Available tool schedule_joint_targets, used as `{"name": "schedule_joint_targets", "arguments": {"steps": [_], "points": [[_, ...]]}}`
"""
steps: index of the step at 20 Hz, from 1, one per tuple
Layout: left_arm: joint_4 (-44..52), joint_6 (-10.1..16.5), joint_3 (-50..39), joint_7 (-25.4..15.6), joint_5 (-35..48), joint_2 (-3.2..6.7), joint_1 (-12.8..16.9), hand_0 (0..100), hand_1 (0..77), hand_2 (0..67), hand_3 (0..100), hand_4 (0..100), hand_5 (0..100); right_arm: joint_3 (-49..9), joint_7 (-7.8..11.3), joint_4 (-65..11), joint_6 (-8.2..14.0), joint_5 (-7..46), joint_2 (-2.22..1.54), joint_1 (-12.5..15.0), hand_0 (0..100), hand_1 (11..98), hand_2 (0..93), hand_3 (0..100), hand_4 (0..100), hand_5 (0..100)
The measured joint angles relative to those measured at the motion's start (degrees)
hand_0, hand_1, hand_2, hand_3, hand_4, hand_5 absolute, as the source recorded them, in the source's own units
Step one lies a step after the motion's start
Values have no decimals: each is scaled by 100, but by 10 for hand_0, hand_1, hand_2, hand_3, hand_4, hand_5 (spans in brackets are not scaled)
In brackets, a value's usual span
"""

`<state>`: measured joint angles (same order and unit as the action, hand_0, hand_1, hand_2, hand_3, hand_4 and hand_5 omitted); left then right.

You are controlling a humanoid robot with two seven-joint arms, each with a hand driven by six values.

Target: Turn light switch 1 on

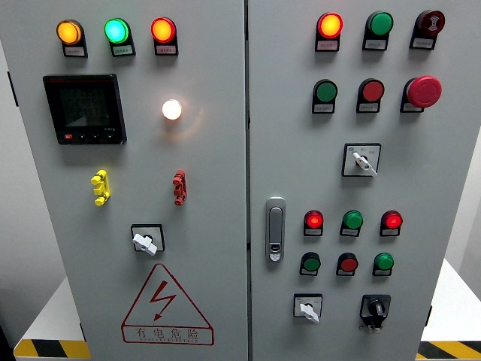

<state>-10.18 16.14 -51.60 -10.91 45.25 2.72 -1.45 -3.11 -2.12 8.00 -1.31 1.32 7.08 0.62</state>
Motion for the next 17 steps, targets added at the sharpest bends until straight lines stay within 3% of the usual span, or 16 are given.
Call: {"name": "schedule_joint_targets", "arguments": {"steps": [4,8,10,17], "points": [[446,28,1728,56,-970,-95,22,0,0,96,23,151,248,-5,1,0,1,0,2,0,0,193,0,196,193,106],[498,-60,3282,507,-1704,-241,67,0,0,71,0,40,121,-5,2,0,1,0,-1,-1,0,195,0,196,193,106],[500,-66,3616,711,-1880,-291,75,0,0,41,0,0,4,-5,2,0,1,0,-4,-1,0,197,0,196,193,106],[506,-68,3736,854,-1941,-342,84,0,0,1,0,0,0,-5,2,0,1,0,2,-1,0,198,0,197,193,105]]}}
